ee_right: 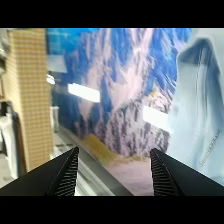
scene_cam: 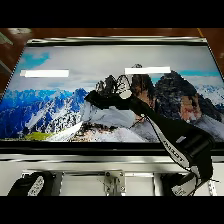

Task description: Fold the shirts.

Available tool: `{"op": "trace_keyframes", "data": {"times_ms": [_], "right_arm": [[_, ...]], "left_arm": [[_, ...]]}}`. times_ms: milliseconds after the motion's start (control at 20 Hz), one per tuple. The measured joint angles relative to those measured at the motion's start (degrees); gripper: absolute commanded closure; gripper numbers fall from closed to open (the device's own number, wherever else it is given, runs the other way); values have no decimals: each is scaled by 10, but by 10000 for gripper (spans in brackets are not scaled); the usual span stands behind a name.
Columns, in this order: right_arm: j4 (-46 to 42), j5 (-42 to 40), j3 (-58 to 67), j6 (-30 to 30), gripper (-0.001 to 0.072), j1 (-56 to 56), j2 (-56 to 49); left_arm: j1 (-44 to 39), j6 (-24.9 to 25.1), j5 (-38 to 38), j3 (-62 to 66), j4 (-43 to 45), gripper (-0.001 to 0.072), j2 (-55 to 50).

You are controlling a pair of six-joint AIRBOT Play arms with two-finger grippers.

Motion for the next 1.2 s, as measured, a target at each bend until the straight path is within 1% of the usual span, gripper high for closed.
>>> {"op": "trace_keyframes", "data": {"times_ms": [100,150,250,350,400,450,500,550,600,700,850,950,1050,1100,1150,1200], "right_arm": [[34,18,2,-33,139,-30,14],[34,40,2,-43,140,-52,26],[-14,108,2,-45,149,-112,59],[-137,200,2,-21,143,-180,94],[-224,254,2,6,79,-212,109],[-309,308,-3,38,33,-240,120],[-374,352,-14,64,33,-266,126],[-416,374,-31,85,34,-290,132],[-434,380,-51,99,34,-307,136],[-430,366,-105,116,35,-321,140],[-400,285,-172,127,34,-308,133],[-373,254,-192,118,35,-287,116],[-332,224,-203,94,37,-270,99],[-309,212,-206,83,135,-262,91],[-287,203,-209,73,385,-255,83],[-270,198,-210,67,668,-250,77]], "left_arm": [[7,-30,-30,0,45,670,15],[10,-42,-41,0,63,670,19],[14,-53,-55,0,83,670,25],[14,-59,-63,0,98,670,28],[15,-61,-66,0,106,670,29],[15,-63,-70,0,116,670,29],[15,-65,-74,0,124,670,30],[16,-67,-80,0,131,670,30],[16,-67,-86,0,137,670,30],[14,-69,-96,0,145,670,28],[12,-72,-103,0,152,670,28],[11,-73,-106,0,158,670,28],[11,-73,-109,0,162,670,27],[11,-73,-110,0,163,670,28],[11,-73,-111,0,164,670,28],[11,-73,-112,0,164,670,28]]}}
